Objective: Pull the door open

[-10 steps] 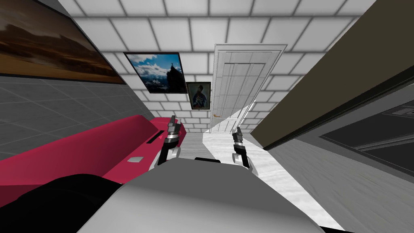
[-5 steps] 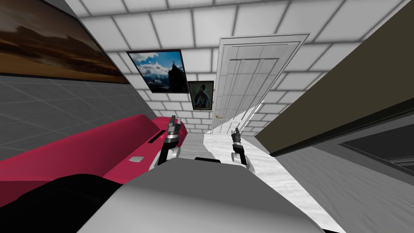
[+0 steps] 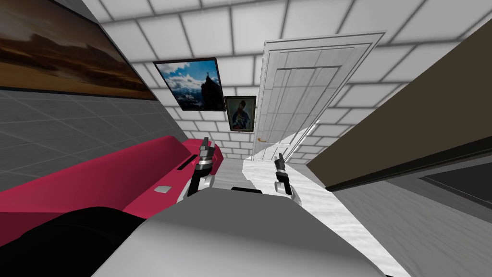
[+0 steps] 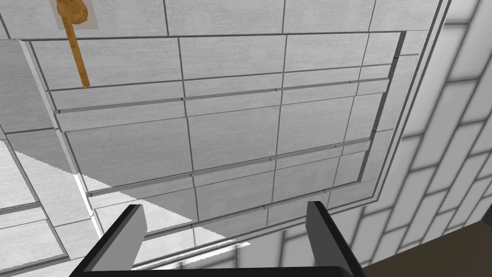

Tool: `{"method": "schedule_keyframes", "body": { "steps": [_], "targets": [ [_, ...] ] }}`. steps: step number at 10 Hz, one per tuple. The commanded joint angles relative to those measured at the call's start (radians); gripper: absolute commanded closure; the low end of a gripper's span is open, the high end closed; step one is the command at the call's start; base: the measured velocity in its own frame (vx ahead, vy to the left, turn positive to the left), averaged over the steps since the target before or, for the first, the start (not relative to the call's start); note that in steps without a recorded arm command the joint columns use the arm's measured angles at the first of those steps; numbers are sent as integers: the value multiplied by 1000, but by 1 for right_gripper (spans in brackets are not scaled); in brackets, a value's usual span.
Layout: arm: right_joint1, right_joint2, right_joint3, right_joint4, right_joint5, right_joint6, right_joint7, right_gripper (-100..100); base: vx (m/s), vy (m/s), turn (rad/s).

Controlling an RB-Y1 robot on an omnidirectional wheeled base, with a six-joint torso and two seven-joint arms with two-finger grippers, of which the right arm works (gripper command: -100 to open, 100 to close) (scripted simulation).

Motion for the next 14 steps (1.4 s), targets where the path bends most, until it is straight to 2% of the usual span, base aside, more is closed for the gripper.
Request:
{"method": "schedule_keyframes", "body": {
  "steps": [1, 3, 4, 6, 7, 9, 10, 11, 12, 14],
  "targets": [
    [-20, 0, -3, 47, -4, -5, 6, -100, 80, -2, 105],
    [-49, -4, -9, 106, -11, -17, 11, -100, 107, 0, 88],
    [-49, -4, -9, 118, -11, -17, 11, -100, 75, 6, 33],
    [-78, -7, -15, 175, -17, -28, 17, -100, 72, 0, 80],
    [-78, -7, -15, 187, -17, -28, 17, -100, 59, -5, 31],
    [-107, -10, -20, 248, -23, -40, 22, -100, 67, -11, 75],
    [-107, -10, -20, 256, -23, -40, 22, -100, 58, -13, 33],
    [-121, -11, -23, 289, -26, -46, 24, -100, 56, -1, 61],
    [-121, -11, -23, 289, -26, -46, 24, -100, 46, -1, 23],
    [-148, -14, -28, 354, -32, -57, 29, -100, 70, -6, 75]
  ]
}}
